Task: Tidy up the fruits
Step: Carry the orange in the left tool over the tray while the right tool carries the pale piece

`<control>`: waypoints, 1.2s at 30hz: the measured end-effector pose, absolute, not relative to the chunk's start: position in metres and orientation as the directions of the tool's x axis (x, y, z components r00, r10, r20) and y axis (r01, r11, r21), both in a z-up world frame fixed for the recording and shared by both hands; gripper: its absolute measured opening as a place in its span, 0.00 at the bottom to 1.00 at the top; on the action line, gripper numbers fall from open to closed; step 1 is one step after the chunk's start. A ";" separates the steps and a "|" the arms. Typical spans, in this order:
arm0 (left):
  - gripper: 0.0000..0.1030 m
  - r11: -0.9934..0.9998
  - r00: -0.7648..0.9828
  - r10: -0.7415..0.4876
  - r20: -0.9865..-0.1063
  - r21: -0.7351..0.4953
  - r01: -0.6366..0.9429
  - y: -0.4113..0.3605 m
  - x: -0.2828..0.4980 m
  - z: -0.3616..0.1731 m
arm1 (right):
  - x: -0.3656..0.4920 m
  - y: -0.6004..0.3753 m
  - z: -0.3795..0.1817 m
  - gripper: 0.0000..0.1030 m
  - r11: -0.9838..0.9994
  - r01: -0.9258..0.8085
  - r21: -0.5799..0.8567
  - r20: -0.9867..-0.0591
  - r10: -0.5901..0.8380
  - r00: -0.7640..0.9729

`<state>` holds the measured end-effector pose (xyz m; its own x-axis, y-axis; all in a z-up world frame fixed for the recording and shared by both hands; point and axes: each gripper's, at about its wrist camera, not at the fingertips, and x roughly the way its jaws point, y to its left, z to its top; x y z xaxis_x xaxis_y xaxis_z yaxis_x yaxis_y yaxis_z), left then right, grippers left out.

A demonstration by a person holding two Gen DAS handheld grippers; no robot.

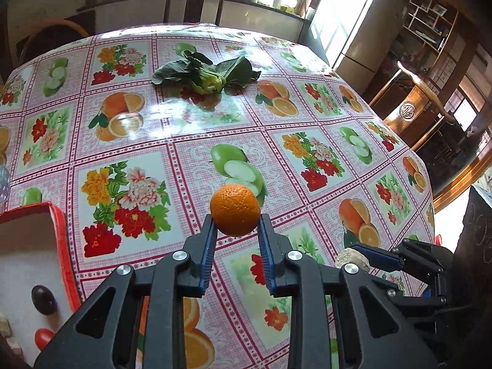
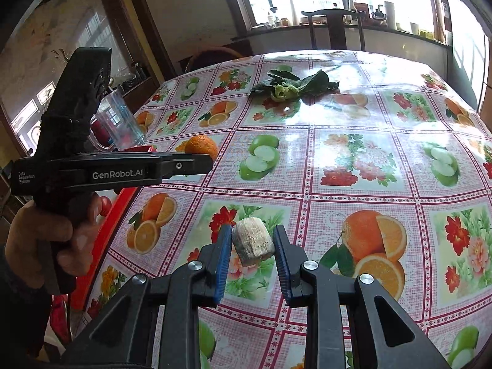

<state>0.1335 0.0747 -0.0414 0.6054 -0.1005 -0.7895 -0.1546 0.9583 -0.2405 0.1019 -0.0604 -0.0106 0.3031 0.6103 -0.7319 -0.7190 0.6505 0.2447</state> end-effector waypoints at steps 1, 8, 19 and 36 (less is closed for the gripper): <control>0.23 0.958 0.608 -0.094 -0.788 -0.239 -0.161 0.077 0.128 -0.040 | 0.100 -0.059 -0.010 0.27 0.646 -0.723 0.245 -0.731 0.613 0.301; 0.23 0.951 0.628 -0.065 -0.776 -0.239 -0.196 0.090 0.096 -0.030 | 0.085 -0.045 -0.005 0.27 0.618 -0.747 0.243 -0.725 0.628 0.283; 0.24 0.942 0.639 -0.017 -0.769 -0.227 -0.248 0.113 0.053 -0.021 | 0.062 -0.013 0.005 0.27 0.563 -0.792 0.238 -0.716 0.652 0.248; 0.24 0.910 0.637 0.055 -0.769 -0.224 -0.349 0.160 -0.010 -0.024 | 0.032 0.050 0.010 0.27 0.471 -0.850 0.236 -0.714 0.678 0.177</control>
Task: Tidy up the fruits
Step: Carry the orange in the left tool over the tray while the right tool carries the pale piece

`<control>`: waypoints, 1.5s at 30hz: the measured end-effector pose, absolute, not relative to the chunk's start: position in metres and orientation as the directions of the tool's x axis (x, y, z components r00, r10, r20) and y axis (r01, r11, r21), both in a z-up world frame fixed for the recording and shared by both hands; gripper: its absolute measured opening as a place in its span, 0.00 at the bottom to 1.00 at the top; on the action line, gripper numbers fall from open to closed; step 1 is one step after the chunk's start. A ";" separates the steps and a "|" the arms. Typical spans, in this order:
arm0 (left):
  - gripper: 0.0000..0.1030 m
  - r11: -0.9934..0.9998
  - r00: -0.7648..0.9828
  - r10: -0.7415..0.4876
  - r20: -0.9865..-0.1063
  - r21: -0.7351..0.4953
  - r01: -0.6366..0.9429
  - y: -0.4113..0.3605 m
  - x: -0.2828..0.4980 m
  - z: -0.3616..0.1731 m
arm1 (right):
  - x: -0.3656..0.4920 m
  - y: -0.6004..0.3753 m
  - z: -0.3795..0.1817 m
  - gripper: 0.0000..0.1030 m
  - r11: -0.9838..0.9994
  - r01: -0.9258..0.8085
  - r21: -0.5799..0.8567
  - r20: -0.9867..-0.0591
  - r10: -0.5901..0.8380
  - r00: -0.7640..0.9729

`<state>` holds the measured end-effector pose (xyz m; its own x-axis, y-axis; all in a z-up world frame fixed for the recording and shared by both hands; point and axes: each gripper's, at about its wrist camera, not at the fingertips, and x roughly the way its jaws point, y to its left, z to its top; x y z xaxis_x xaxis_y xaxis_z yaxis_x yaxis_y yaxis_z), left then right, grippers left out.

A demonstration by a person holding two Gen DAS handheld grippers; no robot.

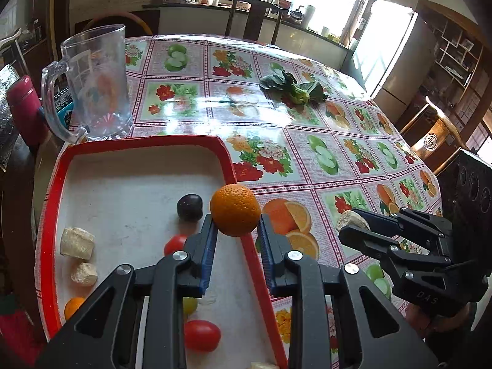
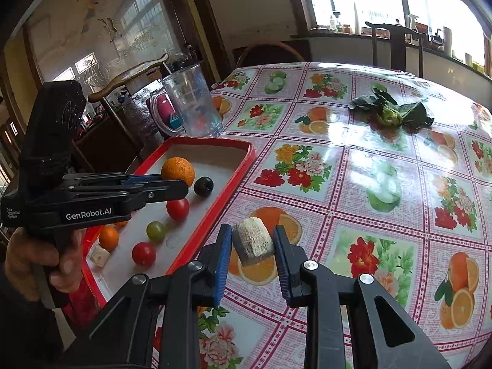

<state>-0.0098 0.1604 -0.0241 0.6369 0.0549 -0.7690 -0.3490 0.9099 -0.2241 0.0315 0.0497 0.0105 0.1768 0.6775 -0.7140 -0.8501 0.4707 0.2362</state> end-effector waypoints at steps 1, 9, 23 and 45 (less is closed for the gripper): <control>0.24 0.908 0.637 0.057 -0.769 -0.225 -0.353 0.163 -0.013 -0.025 | 0.030 0.053 0.011 0.27 0.467 -0.852 0.236 -0.714 0.678 0.174; 0.24 0.892 0.636 0.080 -0.768 -0.230 -0.389 0.183 -0.030 -0.025 | 0.022 0.084 0.014 0.27 0.432 -0.872 0.229 -0.713 0.685 0.152; 0.24 0.867 0.624 0.114 -0.773 -0.229 -0.442 0.220 -0.049 -0.029 | 0.022 0.128 0.008 0.27 0.401 -0.887 0.230 -0.725 0.678 0.119; 0.24 0.835 0.581 0.138 -0.802 -0.222 -0.504 0.267 -0.033 -0.045 | 0.050 0.196 -0.011 0.27 0.400 -0.885 0.239 -0.760 0.645 0.087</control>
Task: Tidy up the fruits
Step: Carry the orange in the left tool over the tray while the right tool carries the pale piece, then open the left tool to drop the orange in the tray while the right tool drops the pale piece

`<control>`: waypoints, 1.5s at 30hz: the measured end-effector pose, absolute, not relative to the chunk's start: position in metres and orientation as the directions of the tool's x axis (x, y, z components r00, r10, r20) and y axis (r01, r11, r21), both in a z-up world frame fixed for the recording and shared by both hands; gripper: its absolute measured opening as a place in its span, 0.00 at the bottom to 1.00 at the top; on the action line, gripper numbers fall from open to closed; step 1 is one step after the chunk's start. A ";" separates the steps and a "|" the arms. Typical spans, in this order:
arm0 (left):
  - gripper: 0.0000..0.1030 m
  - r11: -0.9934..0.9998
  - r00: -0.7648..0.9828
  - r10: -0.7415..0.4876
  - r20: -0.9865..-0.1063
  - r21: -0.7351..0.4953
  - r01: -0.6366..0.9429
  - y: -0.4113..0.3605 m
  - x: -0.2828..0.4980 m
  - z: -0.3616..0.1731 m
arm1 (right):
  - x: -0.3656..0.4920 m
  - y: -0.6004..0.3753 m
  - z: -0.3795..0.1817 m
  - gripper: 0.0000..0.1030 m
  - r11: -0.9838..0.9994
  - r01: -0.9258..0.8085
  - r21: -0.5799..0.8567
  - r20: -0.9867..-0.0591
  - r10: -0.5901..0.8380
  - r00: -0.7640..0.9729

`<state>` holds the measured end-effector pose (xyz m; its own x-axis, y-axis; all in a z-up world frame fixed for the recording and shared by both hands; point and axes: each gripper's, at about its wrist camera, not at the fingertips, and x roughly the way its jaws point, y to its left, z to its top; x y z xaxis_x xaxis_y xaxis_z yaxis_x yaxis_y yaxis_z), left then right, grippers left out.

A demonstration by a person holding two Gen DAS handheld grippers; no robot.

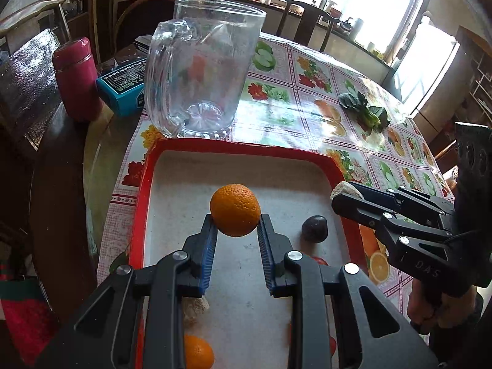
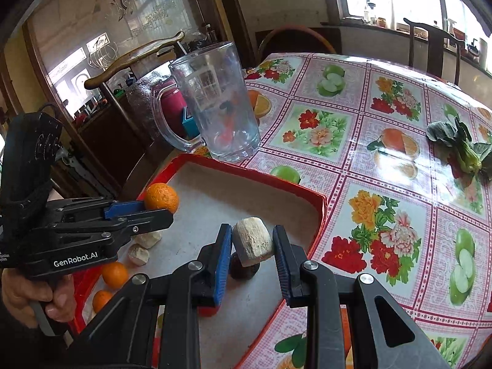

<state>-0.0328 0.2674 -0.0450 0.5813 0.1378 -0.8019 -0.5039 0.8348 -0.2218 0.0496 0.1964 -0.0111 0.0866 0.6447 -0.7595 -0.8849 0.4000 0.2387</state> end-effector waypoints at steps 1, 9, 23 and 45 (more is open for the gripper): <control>0.24 0.834 0.579 0.139 -0.803 -0.220 -0.506 0.269 -0.031 -0.046 | 0.051 0.199 -0.012 0.27 0.402 -0.884 0.238 -0.763 0.641 0.087; 0.24 0.829 0.562 0.136 -0.816 -0.217 -0.516 0.279 -0.022 -0.055 | 0.059 0.213 -0.020 0.27 0.406 -0.883 0.235 -0.777 0.625 0.080; 0.24 0.824 0.549 0.127 -0.826 -0.220 -0.522 0.285 -0.018 -0.062 | 0.060 0.227 -0.035 0.27 0.402 -0.887 0.227 -0.800 0.596 0.066; 0.30 0.809 0.519 0.132 -0.844 -0.211 -0.549 0.293 -0.014 -0.075 | 0.058 0.239 -0.045 0.30 0.400 -0.899 0.179 -0.824 0.560 0.085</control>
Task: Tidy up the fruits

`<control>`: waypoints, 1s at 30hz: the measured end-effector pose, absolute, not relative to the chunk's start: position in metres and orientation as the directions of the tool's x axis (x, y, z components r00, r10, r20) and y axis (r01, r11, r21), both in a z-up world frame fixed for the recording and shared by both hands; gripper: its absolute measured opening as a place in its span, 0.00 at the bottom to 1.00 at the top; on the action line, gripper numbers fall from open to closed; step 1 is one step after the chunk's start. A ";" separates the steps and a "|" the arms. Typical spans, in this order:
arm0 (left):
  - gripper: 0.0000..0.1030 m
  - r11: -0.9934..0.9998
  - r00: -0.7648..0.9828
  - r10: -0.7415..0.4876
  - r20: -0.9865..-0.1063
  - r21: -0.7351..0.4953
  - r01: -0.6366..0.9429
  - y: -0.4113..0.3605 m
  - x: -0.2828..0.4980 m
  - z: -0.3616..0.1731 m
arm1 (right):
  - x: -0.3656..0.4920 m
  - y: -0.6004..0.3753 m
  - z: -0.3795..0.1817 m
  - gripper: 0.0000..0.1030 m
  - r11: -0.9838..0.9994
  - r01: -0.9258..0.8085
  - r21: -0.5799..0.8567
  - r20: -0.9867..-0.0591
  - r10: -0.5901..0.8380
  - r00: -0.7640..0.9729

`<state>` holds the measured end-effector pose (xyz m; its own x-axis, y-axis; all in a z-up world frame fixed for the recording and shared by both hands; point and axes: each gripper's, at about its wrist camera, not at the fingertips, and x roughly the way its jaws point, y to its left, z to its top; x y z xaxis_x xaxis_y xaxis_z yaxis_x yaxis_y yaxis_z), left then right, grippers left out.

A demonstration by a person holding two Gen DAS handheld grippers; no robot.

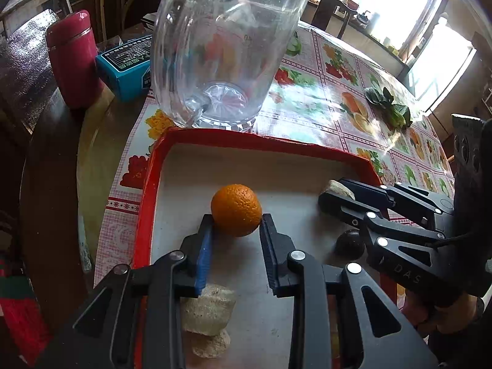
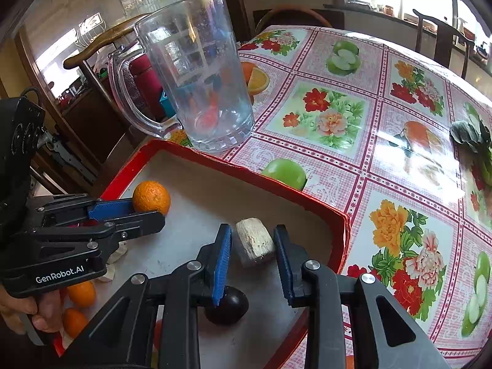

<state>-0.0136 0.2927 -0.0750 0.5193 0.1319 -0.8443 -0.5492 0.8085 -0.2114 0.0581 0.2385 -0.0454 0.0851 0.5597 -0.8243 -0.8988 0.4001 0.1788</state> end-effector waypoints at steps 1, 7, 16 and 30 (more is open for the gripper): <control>0.35 0.807 0.512 0.147 -0.846 -0.197 -0.557 0.293 -0.014 -0.075 | 0.057 0.238 -0.045 0.32 0.397 -0.901 0.176 -0.825 0.558 0.084; 0.40 0.797 0.511 0.166 -0.843 -0.190 -0.573 0.293 -0.023 -0.072 | 0.052 0.231 -0.037 0.41 0.386 -0.903 0.187 -0.812 0.578 0.079; 0.42 0.802 0.563 0.168 -0.809 -0.220 -0.556 0.272 -0.054 -0.053 | 0.033 0.202 -0.010 0.44 0.347 -0.917 0.199 -0.778 0.624 0.067; 0.45 0.835 0.631 0.185 -0.753 -0.218 -0.505 0.215 -0.108 -0.024 | -0.003 0.134 0.012 0.66 0.198 -0.960 0.199 -0.755 0.656 -0.021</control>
